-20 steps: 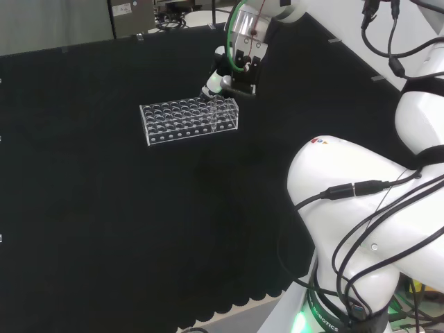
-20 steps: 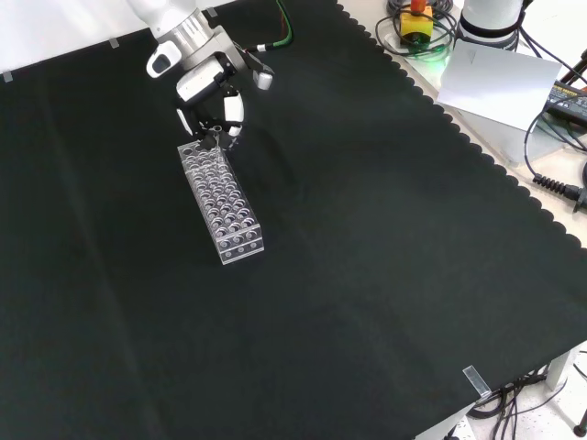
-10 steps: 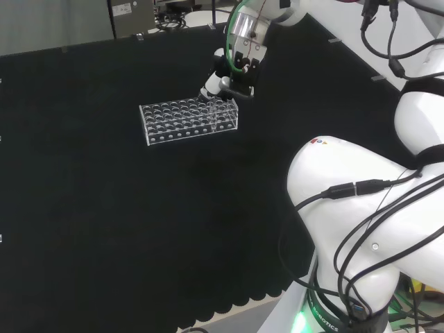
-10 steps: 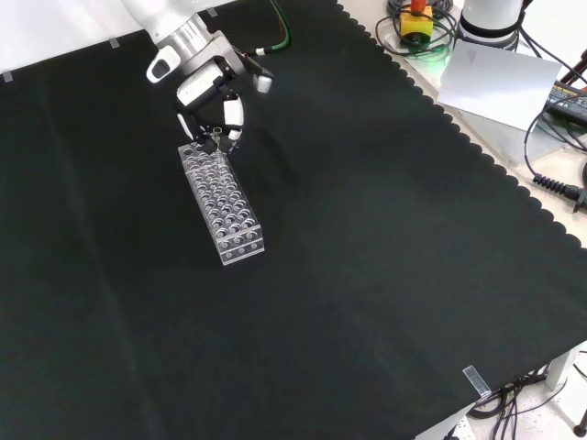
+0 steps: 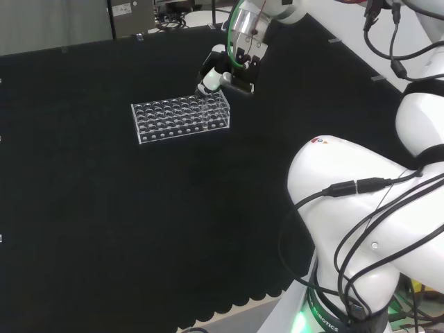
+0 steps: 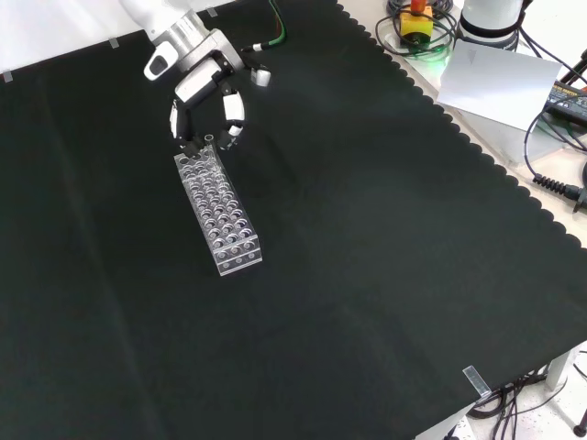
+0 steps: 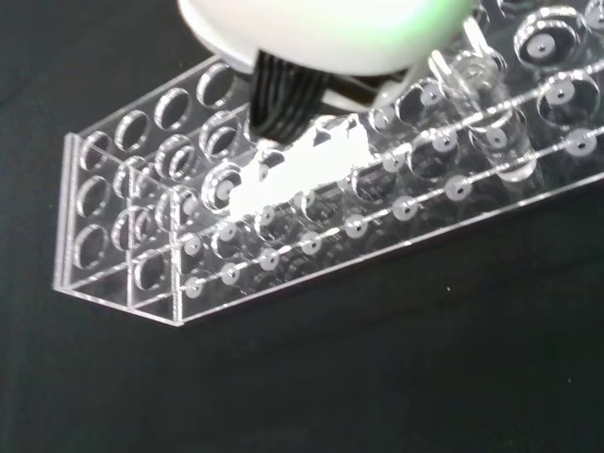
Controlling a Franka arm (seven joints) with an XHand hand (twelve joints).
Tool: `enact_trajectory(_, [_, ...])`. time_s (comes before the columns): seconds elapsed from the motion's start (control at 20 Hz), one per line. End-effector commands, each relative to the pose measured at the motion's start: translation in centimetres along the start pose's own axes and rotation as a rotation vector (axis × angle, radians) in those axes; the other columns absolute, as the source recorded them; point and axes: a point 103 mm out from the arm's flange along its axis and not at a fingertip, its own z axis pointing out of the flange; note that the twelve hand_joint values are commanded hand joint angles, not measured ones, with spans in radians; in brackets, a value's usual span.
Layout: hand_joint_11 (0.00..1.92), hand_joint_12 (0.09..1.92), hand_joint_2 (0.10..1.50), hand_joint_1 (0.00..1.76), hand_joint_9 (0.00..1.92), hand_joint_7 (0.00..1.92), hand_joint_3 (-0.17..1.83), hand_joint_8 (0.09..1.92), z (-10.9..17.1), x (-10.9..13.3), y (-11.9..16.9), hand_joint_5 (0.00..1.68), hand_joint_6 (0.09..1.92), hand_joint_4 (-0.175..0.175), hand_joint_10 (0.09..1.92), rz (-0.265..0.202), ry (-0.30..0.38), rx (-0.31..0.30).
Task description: Put the test tube back in the rack.
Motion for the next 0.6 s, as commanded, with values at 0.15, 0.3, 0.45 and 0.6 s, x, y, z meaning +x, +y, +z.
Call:
enact_trajectory(0.15, [0.54,1.41,0.55,1.15,0.85,0.74,0.74,0.89,-2.0,1.1,-1.2,0.74,0.71,-0.026,0.83,-0.055,0.028,-0.033])
enact_trajectory(0.3, [0.52,1.42,0.54,1.14,0.81,0.68,0.73,0.9,-3.4,2.0,-1.8,0.71,0.71,-0.018,0.84,-0.086,0.039,-0.054])
enact_trajectory(0.45, [0.51,1.42,0.54,1.14,0.77,0.64,0.73,0.9,-5.4,3.2,-2.5,0.67,0.71,-0.012,0.84,-0.119,0.039,-0.08])
enact_trajectory(0.6, [0.5,1.42,0.54,1.14,0.76,0.63,0.73,0.9,-7.7,4.6,-3.3,0.65,0.71,-0.009,0.84,-0.15,0.028,-0.107])
